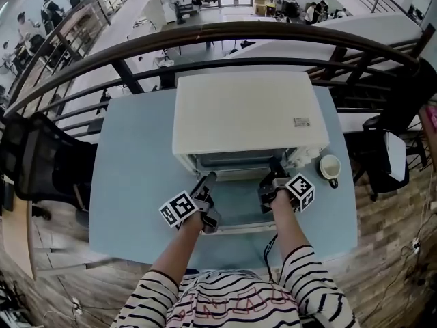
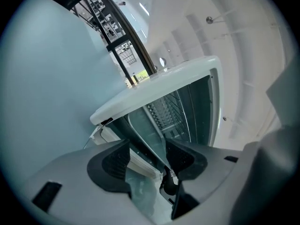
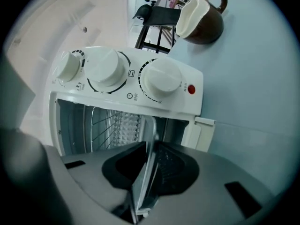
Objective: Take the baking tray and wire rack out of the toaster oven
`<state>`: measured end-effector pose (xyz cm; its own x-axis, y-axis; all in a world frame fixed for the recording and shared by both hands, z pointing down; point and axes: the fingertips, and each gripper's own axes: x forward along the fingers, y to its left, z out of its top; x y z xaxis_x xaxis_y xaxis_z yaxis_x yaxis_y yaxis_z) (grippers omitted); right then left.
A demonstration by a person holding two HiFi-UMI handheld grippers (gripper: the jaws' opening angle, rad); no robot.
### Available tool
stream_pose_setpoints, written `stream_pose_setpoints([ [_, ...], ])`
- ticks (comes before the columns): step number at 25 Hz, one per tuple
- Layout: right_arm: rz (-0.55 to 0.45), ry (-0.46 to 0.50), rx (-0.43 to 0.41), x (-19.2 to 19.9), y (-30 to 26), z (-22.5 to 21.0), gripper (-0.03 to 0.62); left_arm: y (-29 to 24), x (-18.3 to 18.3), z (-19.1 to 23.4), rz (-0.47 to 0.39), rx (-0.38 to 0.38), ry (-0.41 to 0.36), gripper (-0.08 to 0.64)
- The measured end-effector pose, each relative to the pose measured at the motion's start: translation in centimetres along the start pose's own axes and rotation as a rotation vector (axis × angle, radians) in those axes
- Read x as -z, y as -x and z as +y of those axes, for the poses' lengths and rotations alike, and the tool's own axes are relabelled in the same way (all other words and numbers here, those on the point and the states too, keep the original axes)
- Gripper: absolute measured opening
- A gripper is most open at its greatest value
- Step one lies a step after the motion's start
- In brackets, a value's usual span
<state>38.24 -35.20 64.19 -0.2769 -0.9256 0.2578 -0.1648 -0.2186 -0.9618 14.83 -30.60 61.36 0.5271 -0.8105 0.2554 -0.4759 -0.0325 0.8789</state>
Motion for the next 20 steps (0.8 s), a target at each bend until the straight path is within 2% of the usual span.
stream_pose_setpoints([
  [11,0.024,-0.035,0.026,1.3,4.4,-1.1,0.080,0.9,-0.4,1.2,-0.034,-0.002,0.138,0.236],
  [14,0.034,-0.037,0.033,1.8,5.8,-1.5,0.080,1.2,-0.1,1.4,-0.019,-0.003,0.157,0.236],
  [16,0.039,-0.040,0.030,2.2,6.7,-1.7,0.080,1.6,0.4,1.9,0.000,-0.018,0.175,0.208],
  [19,0.039,-0.042,0.025,2.5,7.8,-1.7,0.080,2.7,1.2,2.8,0.015,-0.041,0.239,0.090],
  [20,0.037,-0.041,0.025,2.6,8.2,-1.8,0.080,3.0,1.4,3.0,0.021,-0.041,0.255,0.083],
])
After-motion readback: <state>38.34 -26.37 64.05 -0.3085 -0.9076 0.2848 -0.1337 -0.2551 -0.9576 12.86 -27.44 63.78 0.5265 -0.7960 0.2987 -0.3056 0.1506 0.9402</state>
